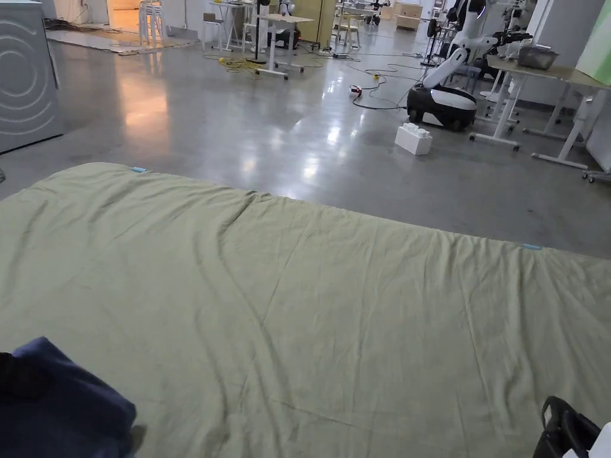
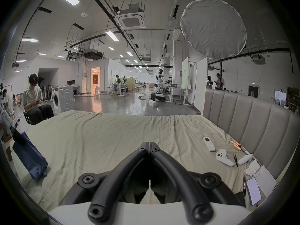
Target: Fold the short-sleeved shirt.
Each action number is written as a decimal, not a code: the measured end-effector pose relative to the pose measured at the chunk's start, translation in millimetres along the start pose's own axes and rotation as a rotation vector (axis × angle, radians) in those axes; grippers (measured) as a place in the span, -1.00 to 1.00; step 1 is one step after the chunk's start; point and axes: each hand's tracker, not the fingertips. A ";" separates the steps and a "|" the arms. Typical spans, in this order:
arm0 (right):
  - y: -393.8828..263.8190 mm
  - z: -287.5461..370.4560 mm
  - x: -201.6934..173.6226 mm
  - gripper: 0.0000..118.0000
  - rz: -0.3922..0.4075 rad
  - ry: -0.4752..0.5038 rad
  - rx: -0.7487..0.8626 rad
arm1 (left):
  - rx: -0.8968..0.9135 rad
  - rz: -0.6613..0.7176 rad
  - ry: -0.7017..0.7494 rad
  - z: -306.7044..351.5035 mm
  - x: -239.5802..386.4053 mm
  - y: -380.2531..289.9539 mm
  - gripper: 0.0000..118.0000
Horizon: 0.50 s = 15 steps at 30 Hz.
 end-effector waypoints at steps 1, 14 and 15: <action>-1.6 0.5 -0.2 -0.99 0.002 -0.002 -0.003 | -0.011 -0.014 0.035 7.1 9.0 -1.6 -0.62; -13.3 4.4 3.1 -0.99 0.016 -0.007 -0.031 | -0.046 -0.073 0.429 3.7 26.6 -23.6 -0.60; -13.6 4.6 3.6 -0.99 0.017 -0.007 -0.033 | -0.038 -0.089 0.478 2.1 31.3 -28.1 -0.58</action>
